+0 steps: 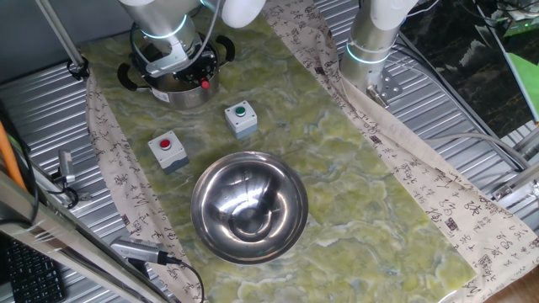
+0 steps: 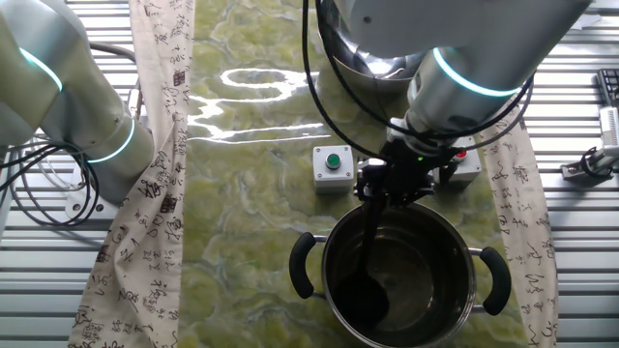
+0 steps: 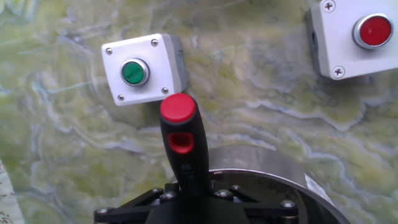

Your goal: Scoop water with a large spoon from one bowl to another

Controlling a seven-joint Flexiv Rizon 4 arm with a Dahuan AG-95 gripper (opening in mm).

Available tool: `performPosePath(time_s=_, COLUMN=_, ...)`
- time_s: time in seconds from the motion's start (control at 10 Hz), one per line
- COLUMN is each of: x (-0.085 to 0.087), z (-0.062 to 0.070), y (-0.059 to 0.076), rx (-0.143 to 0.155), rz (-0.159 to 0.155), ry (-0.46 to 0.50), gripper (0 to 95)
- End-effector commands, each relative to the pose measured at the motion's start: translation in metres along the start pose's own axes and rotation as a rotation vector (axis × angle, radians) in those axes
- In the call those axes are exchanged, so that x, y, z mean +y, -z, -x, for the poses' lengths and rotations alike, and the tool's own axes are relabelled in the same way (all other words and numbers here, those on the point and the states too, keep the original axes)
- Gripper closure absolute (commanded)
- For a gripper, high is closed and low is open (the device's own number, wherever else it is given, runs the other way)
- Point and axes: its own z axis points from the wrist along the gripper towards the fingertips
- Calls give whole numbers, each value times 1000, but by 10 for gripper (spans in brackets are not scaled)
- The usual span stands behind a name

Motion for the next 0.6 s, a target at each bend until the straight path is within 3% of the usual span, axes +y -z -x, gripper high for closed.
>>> performPosePath(time_s=0.1, x=3, z=0, y=3, rx=-2, rz=9, ry=2, gripper=950)
performPosePath(time_s=0.6, x=7, z=2, y=17, rx=-5, rz=39, ry=11, gripper=950)
